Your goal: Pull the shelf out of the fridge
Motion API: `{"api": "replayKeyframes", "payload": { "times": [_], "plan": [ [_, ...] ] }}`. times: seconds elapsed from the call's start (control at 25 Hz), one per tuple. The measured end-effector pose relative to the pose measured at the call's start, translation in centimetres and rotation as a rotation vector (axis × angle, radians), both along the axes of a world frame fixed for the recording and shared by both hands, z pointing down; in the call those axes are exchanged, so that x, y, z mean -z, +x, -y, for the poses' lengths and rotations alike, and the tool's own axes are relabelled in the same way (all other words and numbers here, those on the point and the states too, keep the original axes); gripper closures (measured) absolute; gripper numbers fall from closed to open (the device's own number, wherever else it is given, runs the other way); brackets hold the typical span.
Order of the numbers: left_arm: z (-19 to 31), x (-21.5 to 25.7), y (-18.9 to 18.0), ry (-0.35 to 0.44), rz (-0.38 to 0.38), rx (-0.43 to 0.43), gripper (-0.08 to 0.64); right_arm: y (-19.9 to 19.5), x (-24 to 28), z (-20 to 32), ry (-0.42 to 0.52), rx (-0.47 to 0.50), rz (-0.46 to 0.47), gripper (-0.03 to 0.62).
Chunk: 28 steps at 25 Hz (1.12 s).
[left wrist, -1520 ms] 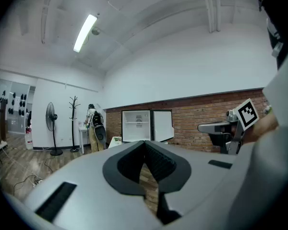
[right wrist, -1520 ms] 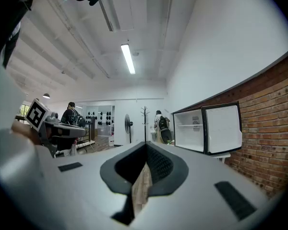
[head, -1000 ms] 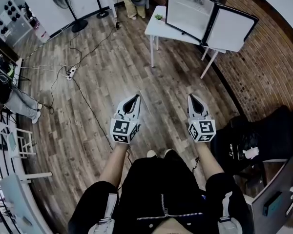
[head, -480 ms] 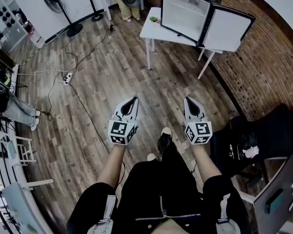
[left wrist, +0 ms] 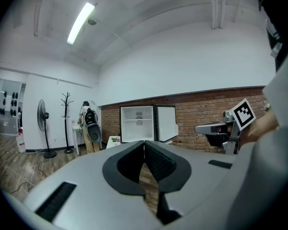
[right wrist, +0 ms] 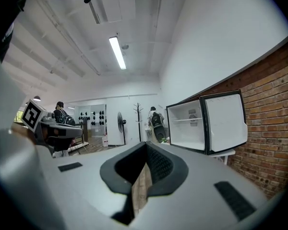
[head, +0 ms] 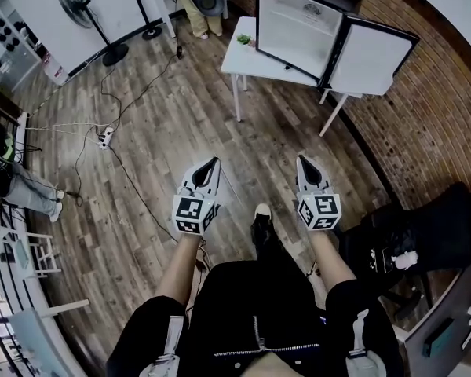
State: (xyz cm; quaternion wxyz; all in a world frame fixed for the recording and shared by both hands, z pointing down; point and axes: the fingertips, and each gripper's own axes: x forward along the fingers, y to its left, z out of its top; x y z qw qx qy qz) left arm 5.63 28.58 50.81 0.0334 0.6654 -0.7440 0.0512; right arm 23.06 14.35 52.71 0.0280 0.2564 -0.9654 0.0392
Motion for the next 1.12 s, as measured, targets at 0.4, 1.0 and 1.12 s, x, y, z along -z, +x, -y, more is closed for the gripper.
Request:
{"api": "replayKeyframes", "payload": {
  "times": [0.4,1.0,1.12],
  "plan": [
    [12.9,1.9,-6.6,0.003,-0.001,0.002,0.538,-7.3,1.4,12.8,0.008,0.015,0.004,0.588],
    [27.1,2.7,-12.0,0.003,-0.006,-0.024,0.538,-15.5,1.8,24.3,0.011,0.083,-0.020,0.588],
    [30.0,2.4,-13.1,0.007,-0.017,-0.047,0.538,-16.3,1.5,26.7,0.015,0.061,-0.032,0.588]
  ]
}}
